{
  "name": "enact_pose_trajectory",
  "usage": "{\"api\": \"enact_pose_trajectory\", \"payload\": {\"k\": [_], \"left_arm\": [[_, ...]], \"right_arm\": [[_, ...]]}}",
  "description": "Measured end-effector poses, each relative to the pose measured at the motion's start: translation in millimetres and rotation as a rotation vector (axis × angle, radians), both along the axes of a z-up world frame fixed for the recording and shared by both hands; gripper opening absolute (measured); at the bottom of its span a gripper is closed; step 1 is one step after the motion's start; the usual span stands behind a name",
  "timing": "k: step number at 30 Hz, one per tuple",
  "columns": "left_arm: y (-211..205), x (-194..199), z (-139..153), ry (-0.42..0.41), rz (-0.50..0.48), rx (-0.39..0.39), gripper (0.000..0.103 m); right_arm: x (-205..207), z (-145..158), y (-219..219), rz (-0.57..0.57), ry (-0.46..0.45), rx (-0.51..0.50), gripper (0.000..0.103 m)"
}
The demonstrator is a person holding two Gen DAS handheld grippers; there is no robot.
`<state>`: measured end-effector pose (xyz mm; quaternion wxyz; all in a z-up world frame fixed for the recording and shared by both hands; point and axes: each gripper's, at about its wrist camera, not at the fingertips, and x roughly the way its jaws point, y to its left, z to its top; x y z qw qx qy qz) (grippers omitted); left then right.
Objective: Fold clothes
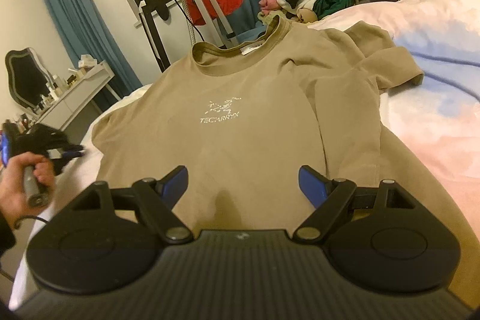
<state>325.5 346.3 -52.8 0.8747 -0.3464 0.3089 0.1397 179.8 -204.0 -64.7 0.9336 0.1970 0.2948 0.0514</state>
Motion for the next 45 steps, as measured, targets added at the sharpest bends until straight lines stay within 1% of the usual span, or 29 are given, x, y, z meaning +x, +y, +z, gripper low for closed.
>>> {"api": "enact_pose_trajectory", "payload": {"k": [1,3,4,5,6,8,10,12,14,16,17,19,20,21,23,24,26,29,32,34,35,36,37,38,39,40,42,44,45], "left_arm": [[7,1,3,0.009,-0.017,0.013,0.020],[10,4,14,0.010,-0.059,0.074,0.022],[5,11,19,0.006,-0.082,0.107,0.026],[-2,21,23,0.000,-0.106,0.138,0.038],[-10,31,28,-0.006,-0.129,0.170,0.048],[-29,54,33,-0.014,-0.180,0.232,0.050],[-54,82,31,-0.013,-0.237,0.293,0.052],[-81,108,26,-0.005,-0.297,0.354,0.058],[-106,132,19,0.009,-0.356,0.420,0.059],[-124,147,8,0.027,-0.415,0.469,0.059],[-132,153,2,0.037,-0.445,0.492,0.057],[-144,163,-8,0.056,-0.508,0.535,0.035],[-147,164,-12,0.066,-0.543,0.554,0.018],[-149,165,-15,0.076,-0.578,0.574,0.011],[-153,168,-22,0.096,-0.648,0.612,0.008],[-151,169,-20,0.094,-0.650,0.607,0.007],[-129,161,-6,0.053,-0.575,0.569,0.006],[-109,148,12,0.014,-0.392,0.546,0.006],[-99,137,17,0.018,-0.238,0.540,0.006],[-92,128,15,0.032,-0.160,0.563,0.004],[-89,124,14,0.040,-0.122,0.577,0.008],[-89,117,15,0.038,-0.116,0.578,0.012],[-90,108,18,0.029,-0.127,0.573,0.014],[-92,99,21,0.021,-0.138,0.568,0.018],[-93,91,24,0.013,-0.148,0.563,0.030],[-94,82,27,0.004,-0.159,0.558,0.037],[-97,65,33,-0.012,-0.180,0.548,0.063],[-110,37,42,-0.019,-0.212,0.587,0.070],[-119,21,47,-0.030,-0.236,0.602,0.071]], "right_arm": [[-2,1,0,0.001,-0.002,-0.004,0.082],[-7,3,1,0.000,-0.006,-0.016,0.082],[-9,4,1,0.000,-0.007,-0.024,0.082],[-10,4,1,0.000,-0.008,-0.028,0.082],[-11,5,1,0.000,-0.008,-0.030,0.082],[-11,5,2,0.000,-0.007,-0.036,0.082],[-10,5,4,0.001,-0.005,-0.046,0.082],[-6,2,5,0.001,0.001,-0.059,0.082],[-1,-2,5,-0.002,0.015,-0.060,0.082],[3,-6,4,-0.001,0.027,-0.053,0.082],[5,-8,4,0.000,0.032,-0.050,0.082],[9,-12,3,0.002,0.044,-0.042,0.082],[11,-14,2,0.003,0.049,-0.039,0.082],[12,-15,2,0.002,0.054,-0.038,0.082],[13,-19,2,0.000,0.063,-0.037,0.082],[14,-21,1,-0.001,0.068,-0.037,0.082],[16,-24,1,-0.002,0.077,-0.036,0.082],[14,-23,3,-0.003,0.075,-0.042,0.082],[11,-21,3,-0.005,0.071,-0.044,0.082],[9,-20,3,-0.008,0.067,-0.053,0.082],[8,-19,3,-0.011,0.063,-0.059,0.082],[7,-18,3,-0.013,0.056,-0.070,0.082],[7,-17,4,-0.015,0.049,-0.081,0.082],[6,-16,4,-0.017,0.041,-0.092,0.082],[6,-15,4,-0.017,0.035,-0.099,0.082],[6,-15,4,-0.017,0.030,-0.106,0.082],[6,-12,4,-0.016,0.017,-0.118,0.082],[5,-10,5,-0.016,-0.002,-0.132,0.082],[2,-9,4,-0.021,-0.014,-0.139,0.082]]}}
